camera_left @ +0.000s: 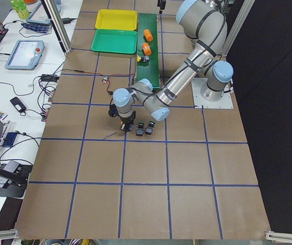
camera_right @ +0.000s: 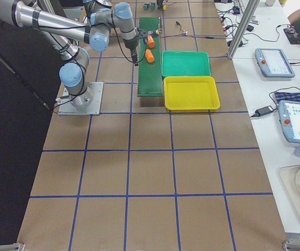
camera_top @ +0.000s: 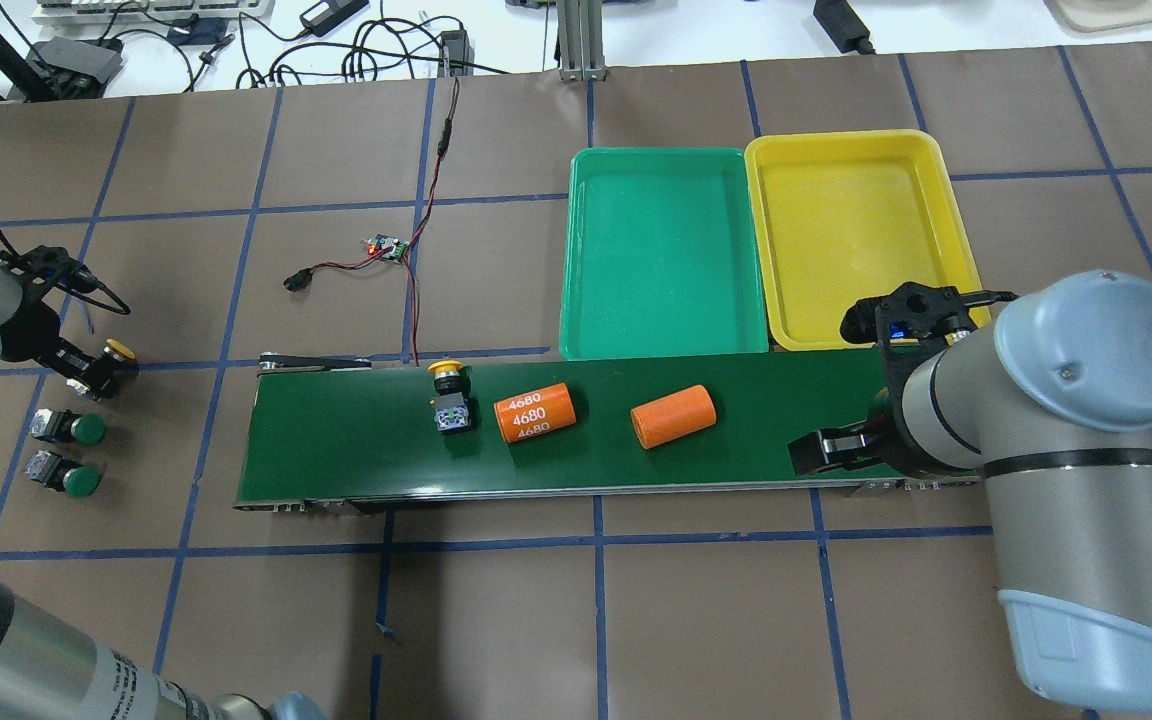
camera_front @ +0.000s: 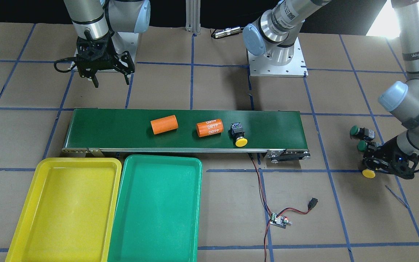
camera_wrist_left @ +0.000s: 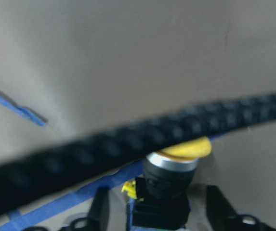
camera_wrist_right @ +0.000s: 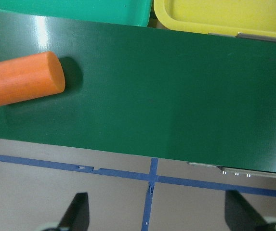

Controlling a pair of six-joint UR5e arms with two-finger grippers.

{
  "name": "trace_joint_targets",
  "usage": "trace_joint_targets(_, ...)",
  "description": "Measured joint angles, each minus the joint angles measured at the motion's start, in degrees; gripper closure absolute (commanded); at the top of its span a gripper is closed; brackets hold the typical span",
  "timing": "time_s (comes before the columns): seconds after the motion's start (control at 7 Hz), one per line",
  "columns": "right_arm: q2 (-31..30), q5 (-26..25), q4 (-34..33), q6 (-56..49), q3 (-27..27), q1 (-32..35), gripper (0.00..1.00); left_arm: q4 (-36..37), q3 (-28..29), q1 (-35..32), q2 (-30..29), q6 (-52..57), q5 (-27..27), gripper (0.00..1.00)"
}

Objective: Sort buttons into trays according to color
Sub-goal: 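Grasp the second yellow-capped button with the left gripper and set it on the belt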

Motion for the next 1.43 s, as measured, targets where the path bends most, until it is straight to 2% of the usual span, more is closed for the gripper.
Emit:
trace_joint_targets(0.29,3.9,0.1,0.1,0.1,-0.2,0.0,0.0,-4.7,0.3,-1.9,3.4,-6.4,-0.2,1.0)
trace_joint_targets(0.71,7.1,1.9,0.4,1.4,-0.4,-0.2,0.0,-14.8,-2.6,-16.0,14.2,-29.0,-1.5,1.0)
trace_joint_targets(1.0,7.3,2.0,-0.4,1.5,-0.6,-0.1,0.0,-15.8,-8.7,-25.6,20.7,-43.9,-2.5,1.0)
trace_joint_targets(1.29,7.4,2.2,-1.9,1.6,-0.9,0.0,0.0,-15.4,-11.8,-33.1,22.5,-57.5,-2.7,1.0)
trace_joint_targets(1.43,7.4,2.0,-2.2,1.5,-1.0,0.0,0.0,-14.9,-12.1,-35.4,22.0,-62.3,-3.5,0.43)
